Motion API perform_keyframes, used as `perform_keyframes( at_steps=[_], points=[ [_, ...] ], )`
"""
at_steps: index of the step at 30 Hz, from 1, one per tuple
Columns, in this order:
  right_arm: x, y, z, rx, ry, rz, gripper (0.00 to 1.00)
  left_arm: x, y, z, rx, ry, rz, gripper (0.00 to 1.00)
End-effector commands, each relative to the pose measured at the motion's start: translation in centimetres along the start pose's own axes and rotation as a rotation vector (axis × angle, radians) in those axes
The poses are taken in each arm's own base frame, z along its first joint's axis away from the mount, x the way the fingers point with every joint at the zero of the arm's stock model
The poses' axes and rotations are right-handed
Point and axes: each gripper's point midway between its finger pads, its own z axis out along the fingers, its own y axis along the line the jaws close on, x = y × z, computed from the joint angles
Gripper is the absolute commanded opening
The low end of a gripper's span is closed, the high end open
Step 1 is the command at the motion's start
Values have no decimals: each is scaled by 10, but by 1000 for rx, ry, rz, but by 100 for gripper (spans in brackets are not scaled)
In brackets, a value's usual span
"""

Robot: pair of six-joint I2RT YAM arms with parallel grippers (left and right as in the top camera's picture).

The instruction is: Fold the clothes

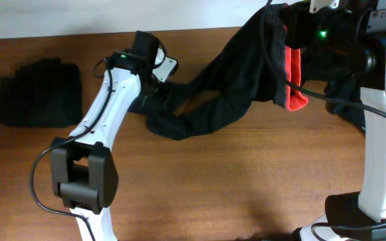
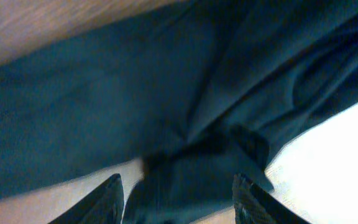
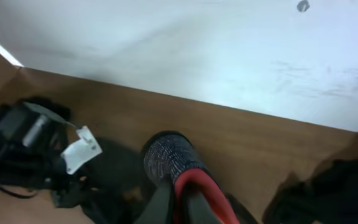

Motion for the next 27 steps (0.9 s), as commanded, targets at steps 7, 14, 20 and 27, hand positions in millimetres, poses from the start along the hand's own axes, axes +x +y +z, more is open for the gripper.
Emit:
perform_keyframes(
  at_steps=[7, 14, 20, 27],
  points=[
    [-4, 1, -11, 12, -17, 4, 4, 2, 3, 51, 14, 14, 51, 56],
    [2, -4, 3, 11, 15, 14, 4, -7, -10, 63, 20, -10, 86, 56],
    [2, -5, 3, 13, 15, 11, 4, -7, -37, 69, 38, 3, 188, 56],
    [2, -5, 3, 13, 15, 11, 4, -7, -18, 90, -75, 26, 202, 56]
  ],
)
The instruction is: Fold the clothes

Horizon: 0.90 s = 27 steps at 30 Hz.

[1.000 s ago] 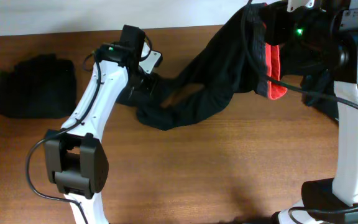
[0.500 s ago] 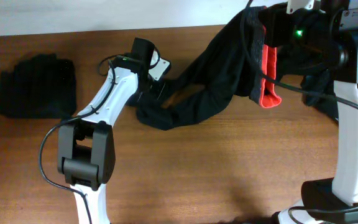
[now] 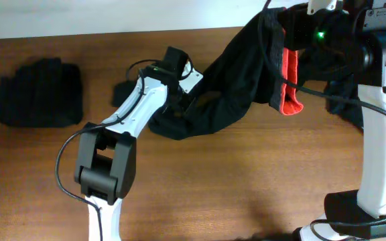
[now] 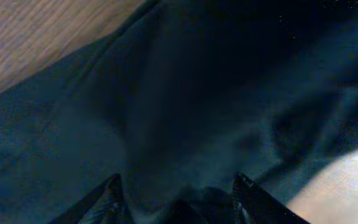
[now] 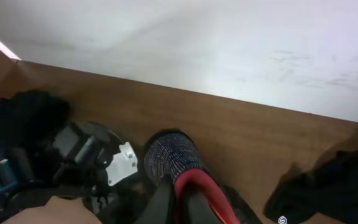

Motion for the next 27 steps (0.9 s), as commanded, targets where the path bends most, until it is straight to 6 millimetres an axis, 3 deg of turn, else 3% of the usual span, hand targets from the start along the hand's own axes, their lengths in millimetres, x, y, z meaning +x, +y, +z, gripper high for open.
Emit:
perform_keyframes(
  at_steps=[1, 6, 10, 12, 14, 18, 19, 27],
  points=[
    [-6, -3, -3, 13, -21, 1, 4, 12, 25, 21, -111, 53, -10, 56],
    [-6, -3, -3, 13, -21, 1, 4, 16, 53, 35, -259, 69, -94, 51],
    [-6, -3, -3, 14, -20, -7, 4, 11, 70, 24, -360, 60, -128, 20],
    [-5, -3, -3, 14, -19, -7, 4, 9, 78, 15, -397, 61, -147, 10],
    [-4, -3, -3, 14, -12, -14, 4, 5, 89, -1, -404, 62, -172, 1],
    [-2, -3, -3, 14, -6, -18, 4, 5, 115, -33, -422, 58, -252, 1],
    [-2, -3, -3, 14, -6, -17, 4, 6, 129, -52, -433, 53, -286, 1],
    [-3, -1, -7, 13, -10, -18, 4, 17, 175, -131, -459, -42, -416, 1]
  ],
)
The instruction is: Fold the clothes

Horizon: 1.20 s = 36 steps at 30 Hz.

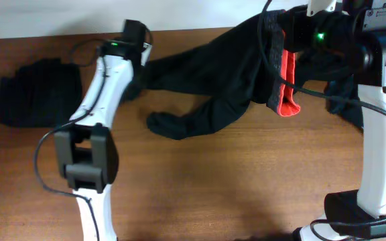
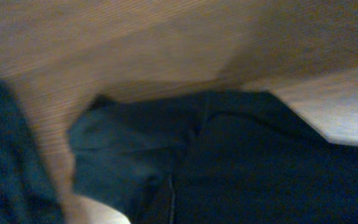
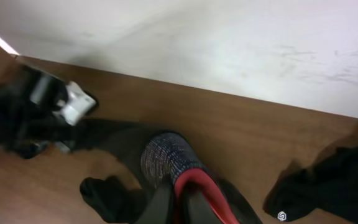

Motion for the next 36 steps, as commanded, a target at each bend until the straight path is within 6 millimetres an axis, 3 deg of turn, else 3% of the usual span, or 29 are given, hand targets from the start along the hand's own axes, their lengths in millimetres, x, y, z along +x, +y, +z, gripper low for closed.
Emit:
perform_keyframes(
  at_steps=[1, 8, 11, 14, 17, 20, 27, 31, 36],
  points=[
    [-8, -1, -9, 13, -33, -17, 4, -13, 41, -52, -20, -103, -93, 1],
    [-10, 4, -33, 25, -63, -25, 4, -3, 82, -93, -50, -146, -181, 1],
    [-10, 4, -40, 43, -69, -26, 4, -1, 98, -126, -69, -203, -220, 0],
    [-9, 6, -46, 43, -75, -28, 4, 2, 113, -173, -92, -290, -249, 1],
    [-6, 6, -49, 47, -66, 16, 4, 8, 116, -204, -101, -339, -257, 1],
    [1, -9, -53, 138, -49, 129, 4, 21, 117, -226, -105, -349, -266, 1],
    [13, -19, -95, 267, -82, 270, 4, 51, 121, -295, -116, -452, -345, 0],
    [21, -29, -94, 326, -54, 283, 4, 52, 120, -290, -114, -434, -342, 1],
    [31, -40, -61, 339, 33, 296, 4, 41, 117, -255, -104, -361, -330, 1]
  ],
)
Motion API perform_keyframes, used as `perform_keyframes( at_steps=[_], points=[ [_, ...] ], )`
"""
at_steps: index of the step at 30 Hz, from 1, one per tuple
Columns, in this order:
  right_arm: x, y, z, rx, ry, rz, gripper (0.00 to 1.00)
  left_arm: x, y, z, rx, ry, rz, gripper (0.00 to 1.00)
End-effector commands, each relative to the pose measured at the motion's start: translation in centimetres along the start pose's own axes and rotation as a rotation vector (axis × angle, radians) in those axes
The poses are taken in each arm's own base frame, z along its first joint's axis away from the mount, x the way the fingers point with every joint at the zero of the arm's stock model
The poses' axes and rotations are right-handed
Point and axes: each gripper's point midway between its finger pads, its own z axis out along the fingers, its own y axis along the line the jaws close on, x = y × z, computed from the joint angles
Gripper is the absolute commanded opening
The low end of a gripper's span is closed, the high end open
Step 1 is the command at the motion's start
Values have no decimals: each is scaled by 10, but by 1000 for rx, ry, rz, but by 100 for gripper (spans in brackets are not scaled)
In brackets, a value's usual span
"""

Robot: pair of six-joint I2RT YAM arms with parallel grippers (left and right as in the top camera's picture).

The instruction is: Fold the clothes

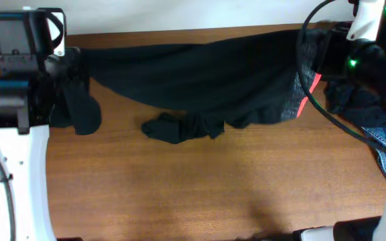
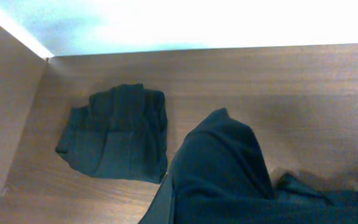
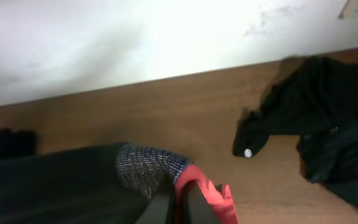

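A pair of black trousers (image 1: 200, 73) hangs stretched across the far side of the table between both arms. My left gripper (image 1: 72, 65) holds its left end up; in the left wrist view the cloth (image 2: 219, 168) covers the fingers. My right gripper (image 3: 180, 208) is shut on the waistband (image 3: 151, 165), grey knit with red lining (image 1: 307, 100). One loose trouser leg (image 1: 179, 127) sags onto the wood.
A folded black garment (image 2: 114, 140) lies on the table at the far left, below my left wrist. A heap of dark clothes (image 1: 357, 100) with a bit of denim (image 1: 385, 161) sits at the right edge. The wall runs along the table's far edge.
My left gripper was low at the far edge on the trousers' leg end. Now it stands raised at the far left with the cloth in it. The trousers now hang taut between both arms.
My right gripper held the red-lined waistband up at the far right throughout. My left gripper was open over the crumpled trousers left of centre, then further right on them, then at the far edge by a leg end. Now it holds that end, stretching the trousers wide.
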Motion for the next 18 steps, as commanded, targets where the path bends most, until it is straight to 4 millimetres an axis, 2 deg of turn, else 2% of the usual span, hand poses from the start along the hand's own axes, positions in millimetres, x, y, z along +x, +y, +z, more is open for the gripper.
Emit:
perform_keyframes(
  at_steps=[1, 3, 6, 9, 13, 14, 18],
  points=[
    [1, -13, 33, 70, 51, 21, 4, 5, -3, 34, -10, 67, -8, 1],
    [8, -16, 65, 86, 121, 21, 4, 8, -8, 59, -10, 102, -1, 1],
    [16, -18, 90, 98, 175, 21, 4, 8, -12, 77, -10, 118, 2, 0],
    [13, -17, 92, 91, 166, 16, 4, 3, -12, 77, -10, 97, -7, 0],
    [1, -6, 63, 38, 100, -2, 4, -9, -7, 53, -11, 39, -33, 1],
    [-1, -2, 47, 12, 74, -13, 4, -10, -4, 38, -11, 18, -37, 0],
    [-1, 1, 10, -8, 23, -16, 4, -9, 3, -1, -11, -25, -45, 0]
  ],
)
